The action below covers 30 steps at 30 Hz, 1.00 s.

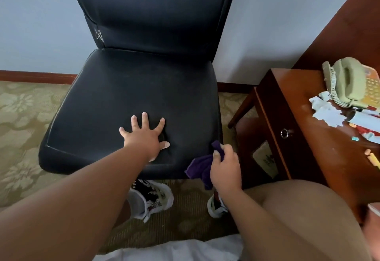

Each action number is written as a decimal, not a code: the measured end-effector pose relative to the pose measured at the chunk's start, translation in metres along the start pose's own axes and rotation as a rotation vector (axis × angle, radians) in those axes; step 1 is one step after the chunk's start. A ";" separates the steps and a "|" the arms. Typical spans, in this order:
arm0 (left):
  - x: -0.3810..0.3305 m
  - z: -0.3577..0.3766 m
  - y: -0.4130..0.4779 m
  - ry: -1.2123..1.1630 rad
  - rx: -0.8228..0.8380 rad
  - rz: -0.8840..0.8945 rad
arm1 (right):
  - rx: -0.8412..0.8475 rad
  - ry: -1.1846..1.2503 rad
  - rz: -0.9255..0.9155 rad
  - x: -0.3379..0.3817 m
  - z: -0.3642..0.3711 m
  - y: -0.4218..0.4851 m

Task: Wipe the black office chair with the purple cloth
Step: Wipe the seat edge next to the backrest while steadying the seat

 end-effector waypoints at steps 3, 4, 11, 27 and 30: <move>0.002 0.001 0.000 -0.014 0.002 0.007 | -0.004 0.037 0.034 -0.008 0.000 -0.018; 0.004 0.001 0.000 -0.019 0.004 0.010 | -0.003 0.047 0.040 -0.009 0.000 -0.021; 0.008 0.000 0.001 -0.040 0.020 0.042 | -0.047 0.069 0.073 0.000 0.005 -0.002; -0.017 -0.010 0.005 -0.102 0.070 0.009 | 0.002 -0.124 0.014 0.055 0.005 0.123; -0.021 -0.010 0.007 -0.104 0.081 -0.013 | 0.021 -0.156 0.008 0.060 0.007 0.139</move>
Point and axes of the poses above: each hand's wrist, its own y-axis towards the middle knuckle, its own z-axis out of the palm, x = y × z, the point moved 9 cm from there along y, towards the middle knuckle, and after that the axes turned 11 degrees about y, right-handed, at the moved point
